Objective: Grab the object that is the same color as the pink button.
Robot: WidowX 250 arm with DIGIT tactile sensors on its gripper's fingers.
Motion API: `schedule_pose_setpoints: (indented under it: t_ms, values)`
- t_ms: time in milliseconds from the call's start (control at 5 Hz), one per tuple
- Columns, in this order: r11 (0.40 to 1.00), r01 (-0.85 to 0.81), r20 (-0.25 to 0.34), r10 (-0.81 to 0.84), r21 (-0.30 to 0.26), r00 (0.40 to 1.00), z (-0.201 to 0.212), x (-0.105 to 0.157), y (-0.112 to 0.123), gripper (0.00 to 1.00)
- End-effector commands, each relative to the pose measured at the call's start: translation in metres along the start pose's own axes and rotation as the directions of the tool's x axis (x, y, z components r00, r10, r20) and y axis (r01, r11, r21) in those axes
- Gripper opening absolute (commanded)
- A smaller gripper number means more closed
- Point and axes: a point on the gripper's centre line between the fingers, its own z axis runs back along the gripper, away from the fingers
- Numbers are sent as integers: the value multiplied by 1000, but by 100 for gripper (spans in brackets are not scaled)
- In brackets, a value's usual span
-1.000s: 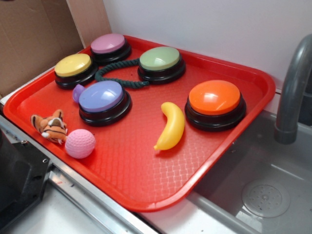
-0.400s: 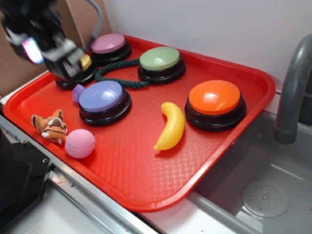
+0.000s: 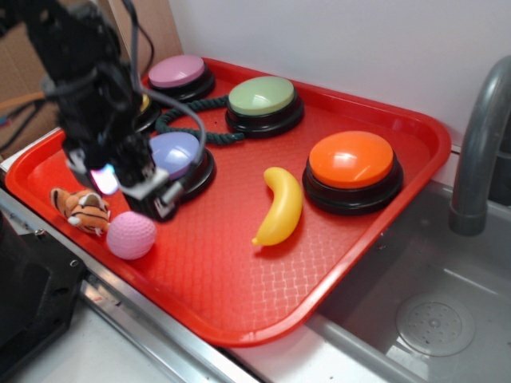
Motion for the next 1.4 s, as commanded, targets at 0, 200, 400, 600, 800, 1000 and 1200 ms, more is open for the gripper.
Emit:
schedule_pose_setpoints:
  t_ms: [0,200,400,600,800,1000,1200]
  values:
    - [999,2,-66,1,42,998,-31,1,-8,96]
    - [998,-26,-51,29,54,998,-28,0,-10,0]
    - [997,-13,-58,18,82,998,-16,3,-5,0]
    - [998,5,-27,-4,55,1000,6,16,1,0]
    - [999,36,14,-37,23,999,40,47,10,0]
    - [997,75,82,-77,20,994,74,75,17,0]
    - [987,154,119,-159,48,980,102,102,26,0]
